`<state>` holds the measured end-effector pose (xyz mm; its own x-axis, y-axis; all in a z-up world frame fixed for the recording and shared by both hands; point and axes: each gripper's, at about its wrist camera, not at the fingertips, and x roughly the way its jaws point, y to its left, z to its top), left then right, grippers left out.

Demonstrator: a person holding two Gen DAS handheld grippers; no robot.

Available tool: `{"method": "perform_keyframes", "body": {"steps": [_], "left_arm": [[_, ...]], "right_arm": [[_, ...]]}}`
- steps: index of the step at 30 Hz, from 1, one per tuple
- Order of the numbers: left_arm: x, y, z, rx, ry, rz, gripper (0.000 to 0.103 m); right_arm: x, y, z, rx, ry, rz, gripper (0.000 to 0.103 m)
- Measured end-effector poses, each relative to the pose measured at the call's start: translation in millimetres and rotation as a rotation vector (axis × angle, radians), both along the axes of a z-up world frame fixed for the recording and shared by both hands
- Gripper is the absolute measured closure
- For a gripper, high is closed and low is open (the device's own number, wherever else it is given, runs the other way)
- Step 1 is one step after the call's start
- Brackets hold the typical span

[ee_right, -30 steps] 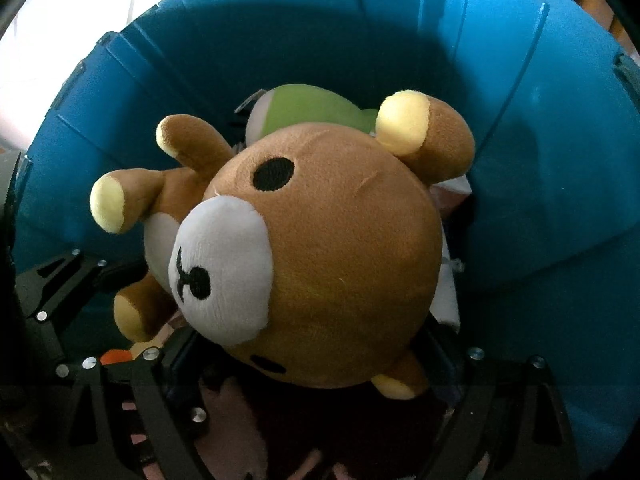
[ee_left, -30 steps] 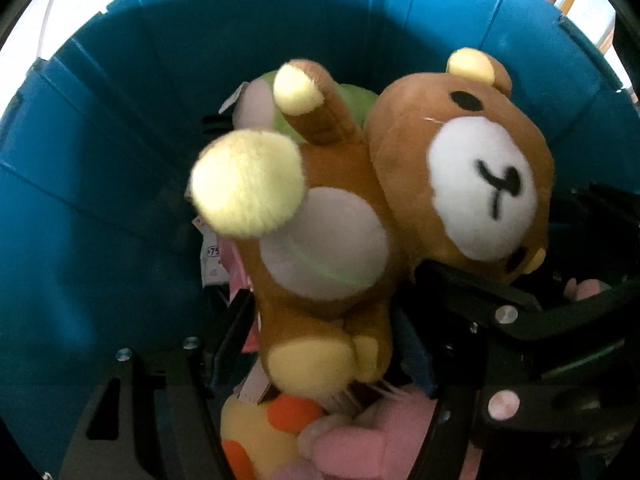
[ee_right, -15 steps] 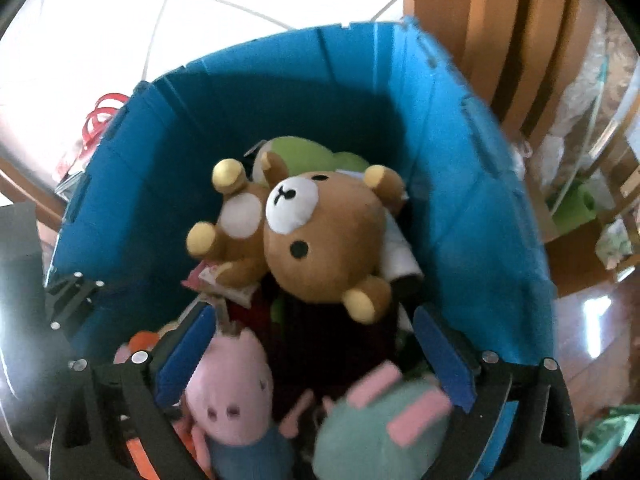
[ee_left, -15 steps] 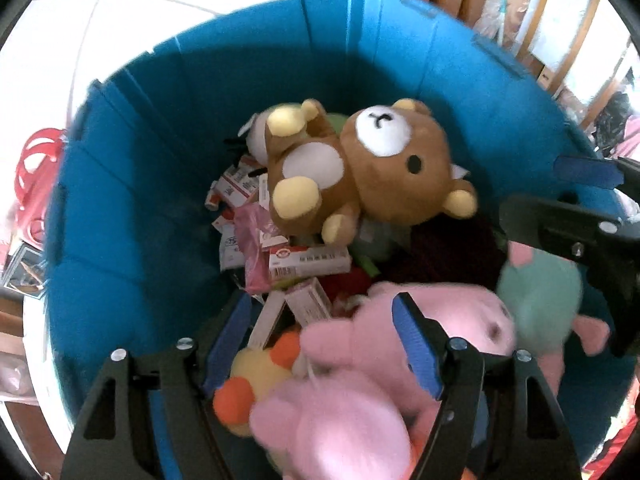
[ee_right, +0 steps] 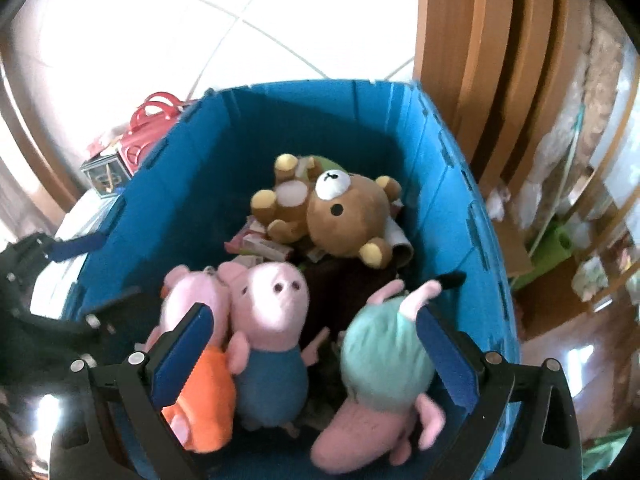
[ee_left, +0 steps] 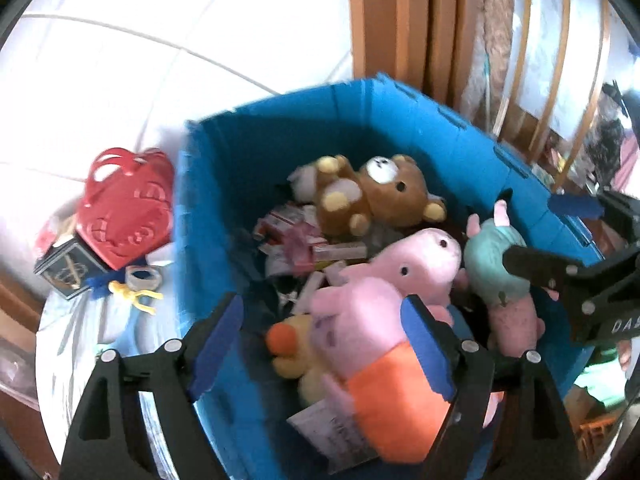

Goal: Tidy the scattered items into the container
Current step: 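Move both grippers back to the green plush and yellow clip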

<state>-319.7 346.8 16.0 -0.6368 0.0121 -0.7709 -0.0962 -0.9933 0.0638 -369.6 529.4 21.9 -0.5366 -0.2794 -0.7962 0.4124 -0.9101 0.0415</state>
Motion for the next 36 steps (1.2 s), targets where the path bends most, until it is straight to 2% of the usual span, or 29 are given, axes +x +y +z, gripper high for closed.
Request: {"method": "perform_keyframes", "body": {"steps": [4, 9, 14, 18, 22, 26, 31, 36], "left_arm": [[33, -33, 12, -0.006, 0.092, 0.051, 0.022], [73, -101, 18, 0.036, 0.158, 0.102, 0.021], [116, -210, 10, 0.007, 0.227, 0.174, 0.021], [140, -310, -9, -0.029, 0.236, 0.247, 0.021], [153, -399, -34, -0.053, 0.205, 0.354, 0.021], [158, -461, -69, -0.037, 0.143, 0.415, 0.021], [147, -497, -120, 0.023, 0.061, 0.466, 0.021], [111, -501, -173, 0.051, -0.008, 0.478, 0.021]], "right_arm": [[31, -16, 3, -0.036, 0.060, -0.022, 0.000], [68, -58, 15, -0.118, 0.117, -0.040, 0.000], [118, -123, 36, -0.194, 0.234, -0.029, 0.000], [151, -203, 38, -0.258, 0.329, 0.014, 0.000], [157, -276, 20, -0.302, 0.304, 0.045, 0.000], [148, -331, -6, -0.269, 0.261, 0.049, 0.000], [121, -371, -37, -0.253, 0.222, 0.064, 0.000], [79, -413, -87, -0.192, 0.110, 0.117, 0.000]]}}
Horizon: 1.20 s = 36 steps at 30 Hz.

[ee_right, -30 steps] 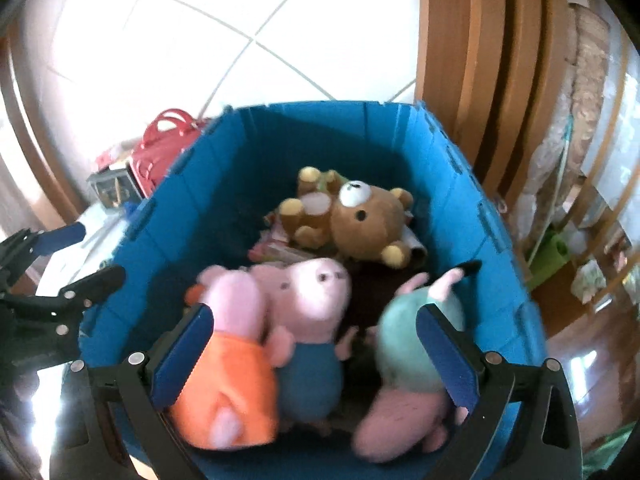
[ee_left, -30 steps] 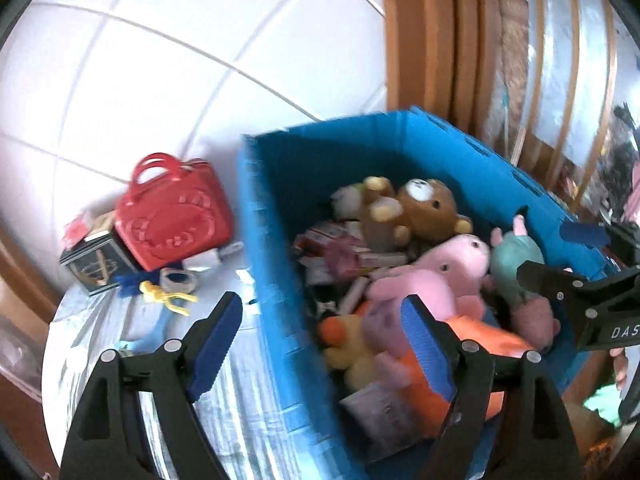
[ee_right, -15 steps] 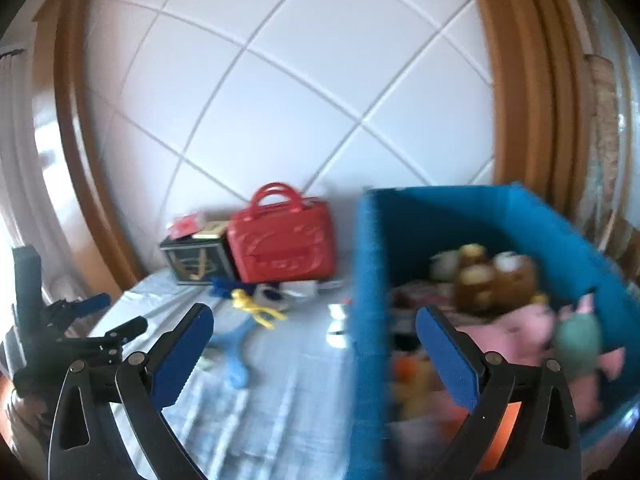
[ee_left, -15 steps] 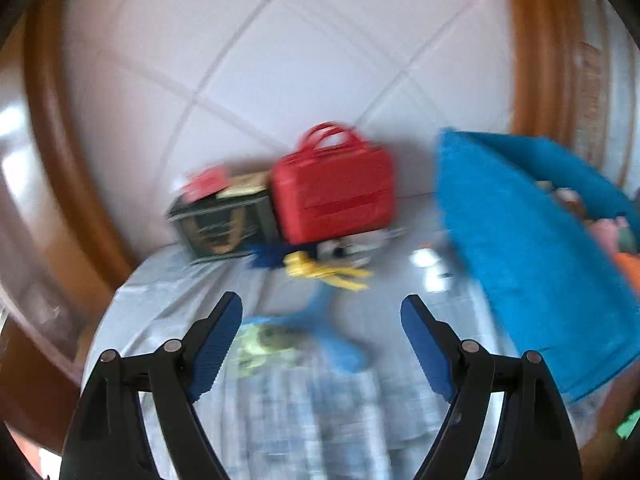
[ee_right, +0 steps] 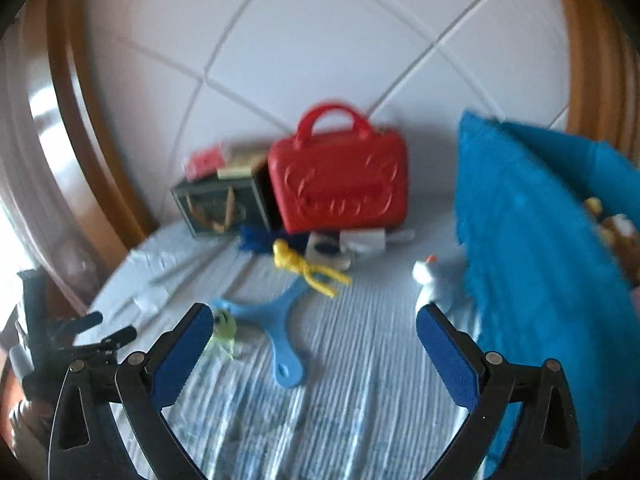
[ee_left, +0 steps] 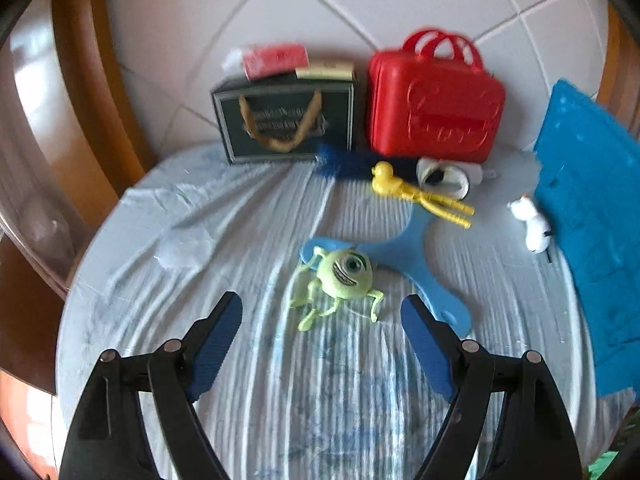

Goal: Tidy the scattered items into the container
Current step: 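Move both grippers back to the green plush and yellow clip, then grasp the green one-eyed plush with left gripper while right grasps the yellow duck clip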

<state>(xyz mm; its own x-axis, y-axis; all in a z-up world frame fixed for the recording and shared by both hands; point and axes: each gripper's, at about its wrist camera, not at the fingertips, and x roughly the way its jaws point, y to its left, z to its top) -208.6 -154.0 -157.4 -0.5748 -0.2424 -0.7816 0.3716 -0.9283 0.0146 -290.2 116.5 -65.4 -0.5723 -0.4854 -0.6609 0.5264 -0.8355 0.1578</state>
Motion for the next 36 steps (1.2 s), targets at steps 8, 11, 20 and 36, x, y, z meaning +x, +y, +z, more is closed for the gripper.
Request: {"method": "perform_keyframes", "body": {"steps": [8, 11, 20, 36], "left_arm": [[-68, -8, -82, 0.011, -0.106, -0.002, 0.021], [-91, -17, -105, 0.016, -0.134, 0.014, 0.021], [-121, -18, -137, 0.056, -0.118, -0.049, 0.050], [-220, -80, -114, -0.041, -0.001, 0.004, 0.051]], "right_arm": [[-59, -45, -84, 0.085, -0.137, 0.083, 0.000], [-77, -61, -112, 0.120, -0.179, 0.104, 0.000], [-121, -110, -165, 0.158, -0.233, 0.137, 0.000], [-224, -256, -219, 0.311, -0.142, 0.320, 0.021]]}}
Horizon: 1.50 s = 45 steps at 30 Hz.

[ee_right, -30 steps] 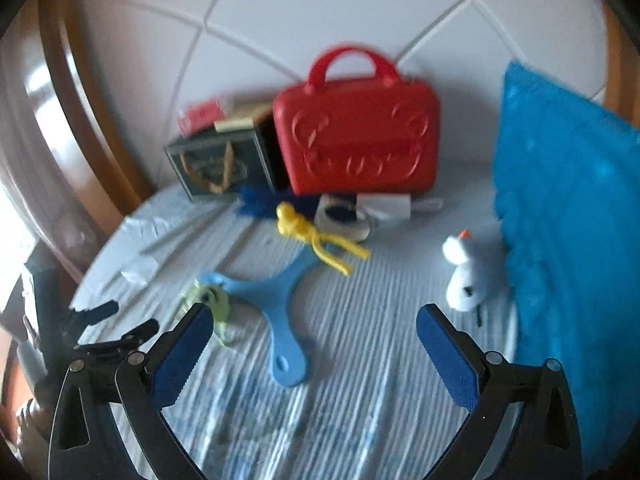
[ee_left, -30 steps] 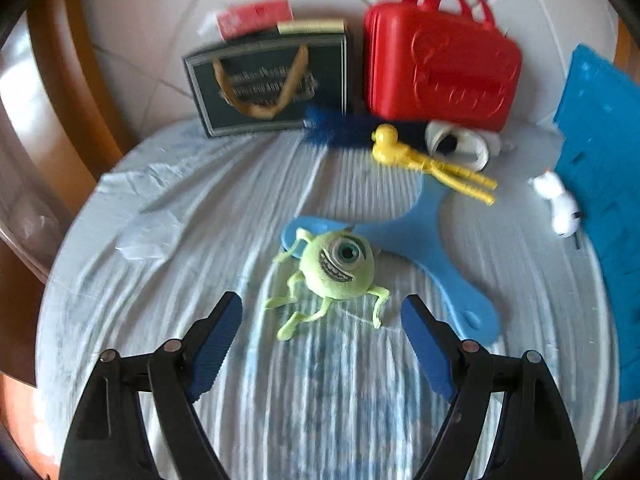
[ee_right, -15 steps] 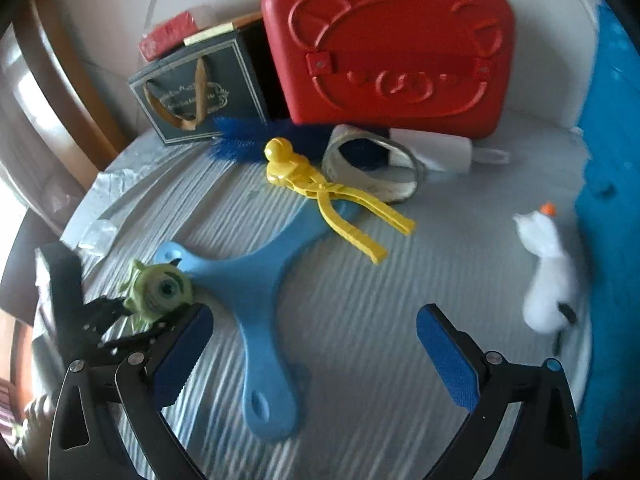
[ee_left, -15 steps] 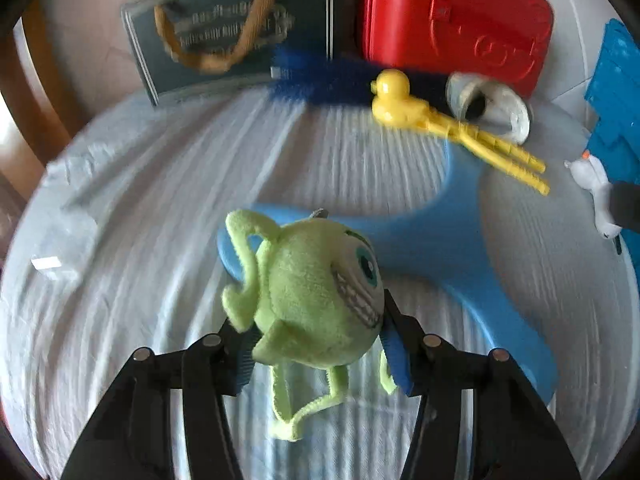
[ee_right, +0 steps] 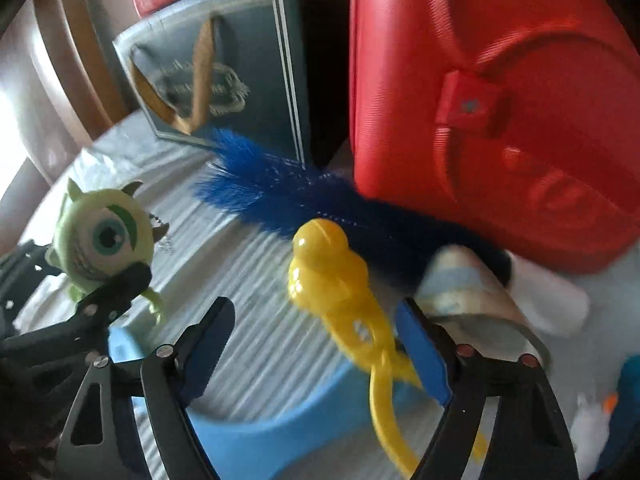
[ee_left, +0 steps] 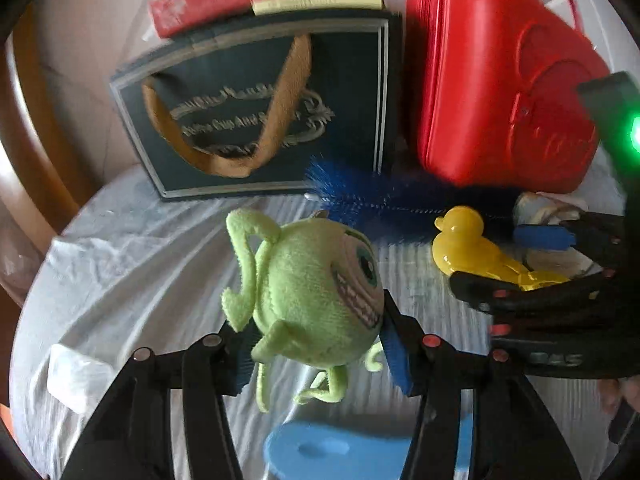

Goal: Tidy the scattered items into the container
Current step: 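Grasp the green one-eyed plush with left gripper while right grasps the yellow duck clip, then carry the plush and clip over the blue crate and open both grippers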

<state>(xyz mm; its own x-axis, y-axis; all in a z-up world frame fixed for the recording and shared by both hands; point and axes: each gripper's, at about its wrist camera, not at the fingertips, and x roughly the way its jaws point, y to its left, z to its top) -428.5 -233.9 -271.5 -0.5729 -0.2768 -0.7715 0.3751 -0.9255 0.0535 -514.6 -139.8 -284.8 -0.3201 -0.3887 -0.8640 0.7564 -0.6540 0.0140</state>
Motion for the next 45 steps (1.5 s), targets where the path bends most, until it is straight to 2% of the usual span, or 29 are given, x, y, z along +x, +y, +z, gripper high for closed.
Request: {"method": "perform_keyframes", "body": {"steps": [4, 6, 7, 8, 15, 25, 31, 38, 45], "left_arm": [[-10, -2, -20, 0.025, -0.028, 0.000, 0.051], [-11, -3, -25, 0.040, -0.031, -0.002, 0.051], [-10, -2, -26, 0.039, -0.031, -0.004, 0.051], [-8, -1, -25, 0.034, -0.029, -0.006, 0.051], [17, 15, 15, 0.006, 0.037, -0.001, 0.051], [90, 47, 115, -0.039, 0.179, -0.013, 0.051], [148, 88, 190, -0.078, 0.298, -0.084, 0.051], [200, 150, 257, -0.105, 0.412, -0.186, 0.051], [221, 256, 319, -0.112, 0.508, -0.344, 0.051]], "right_arm": [[-17, -8, -32, 0.081, -0.022, -0.038, 0.020], [-18, -4, -34, 0.056, -0.009, -0.047, 0.028], [-17, -2, -32, 0.048, -0.001, -0.052, 0.045], [-16, -1, -30, 0.044, 0.009, -0.060, 0.053], [9, 13, 3, -0.046, 0.010, -0.056, 0.054], [81, 58, 119, -0.186, 0.133, -0.076, 0.056], [134, 90, 208, -0.253, 0.227, -0.111, 0.057], [204, 166, 299, -0.327, 0.332, -0.205, 0.057], [247, 276, 374, -0.373, 0.437, -0.333, 0.058]]}}
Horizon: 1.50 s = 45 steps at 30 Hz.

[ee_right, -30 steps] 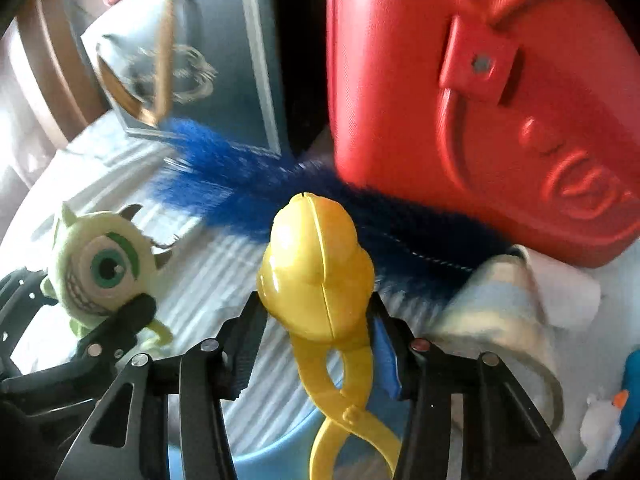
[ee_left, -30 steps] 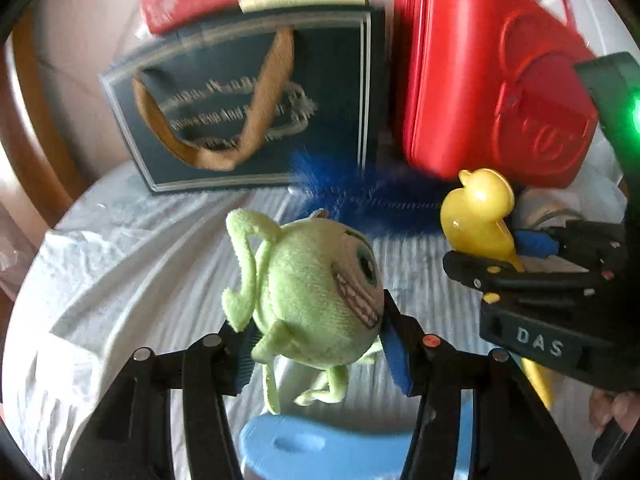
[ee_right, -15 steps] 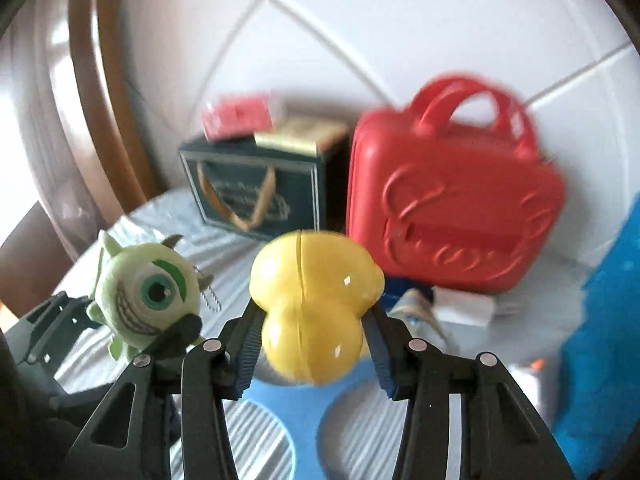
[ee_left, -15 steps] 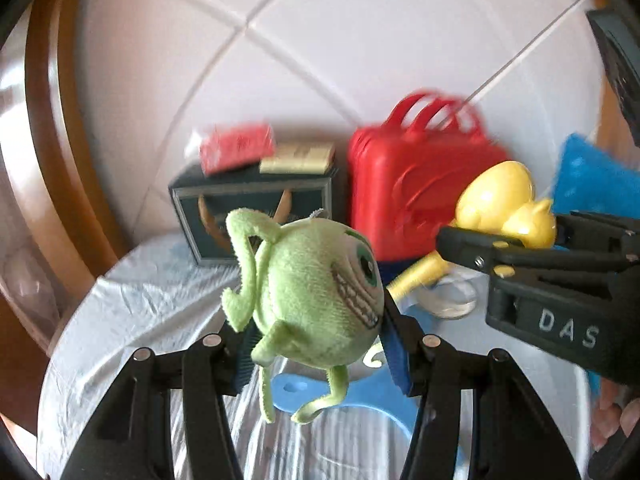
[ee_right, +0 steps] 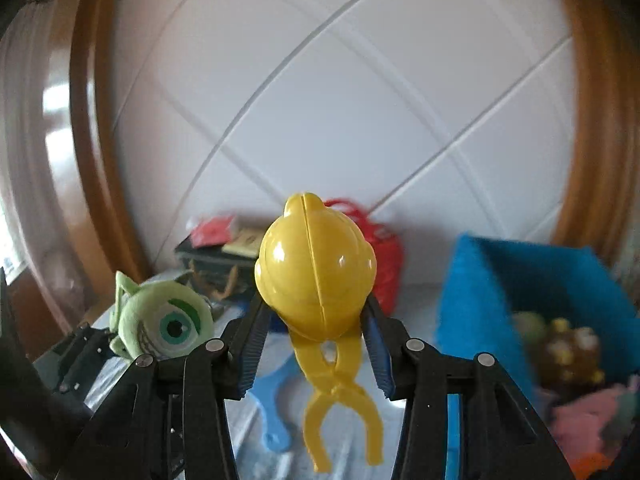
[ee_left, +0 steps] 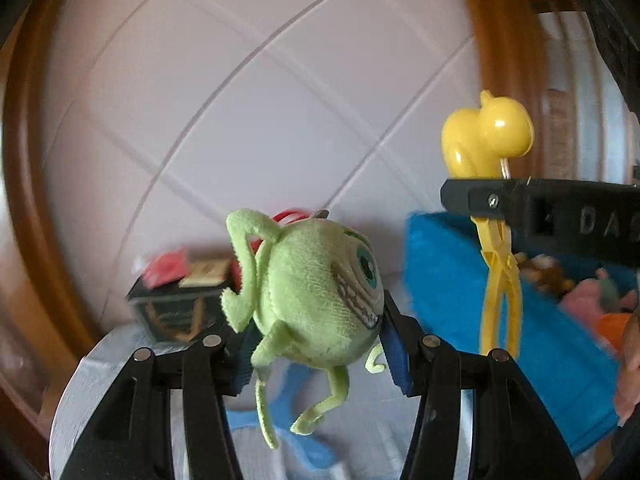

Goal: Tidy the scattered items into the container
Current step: 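Carry the plush and clip over the blue crate and open both grippers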

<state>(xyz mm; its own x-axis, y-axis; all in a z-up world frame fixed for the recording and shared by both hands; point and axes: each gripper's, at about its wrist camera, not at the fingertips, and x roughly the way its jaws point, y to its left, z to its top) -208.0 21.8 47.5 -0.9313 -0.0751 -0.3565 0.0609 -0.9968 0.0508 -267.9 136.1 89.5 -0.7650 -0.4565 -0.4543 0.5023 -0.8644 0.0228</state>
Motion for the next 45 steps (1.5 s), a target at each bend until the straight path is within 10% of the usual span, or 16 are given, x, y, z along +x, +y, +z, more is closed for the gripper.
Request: {"method": "perform_keyframes", "body": {"steps": [11, 20, 32, 35, 45], "left_arm": [[-15, 233, 39, 0.027, 0.032, -0.196, 0.051], [-78, 368, -25, 0.001, -0.254, -0.245, 0.051], [-108, 394, -52, -0.050, -0.379, -0.194, 0.038], [-109, 395, -45, -0.050, -0.356, -0.180, 0.023], [-84, 365, -28, -0.023, -0.299, -0.099, 0.016]], "right_arm": [[16, 249, 59, -0.029, 0.092, -0.204, 0.058], [-54, 377, -13, 0.107, -0.205, -0.234, 0.058], [-122, 412, -121, 0.180, -0.473, -0.216, 0.054], [-123, 415, -124, 0.169, -0.469, -0.208, 0.041], [-88, 415, -78, 0.186, -0.298, -0.258, 0.000]]}}
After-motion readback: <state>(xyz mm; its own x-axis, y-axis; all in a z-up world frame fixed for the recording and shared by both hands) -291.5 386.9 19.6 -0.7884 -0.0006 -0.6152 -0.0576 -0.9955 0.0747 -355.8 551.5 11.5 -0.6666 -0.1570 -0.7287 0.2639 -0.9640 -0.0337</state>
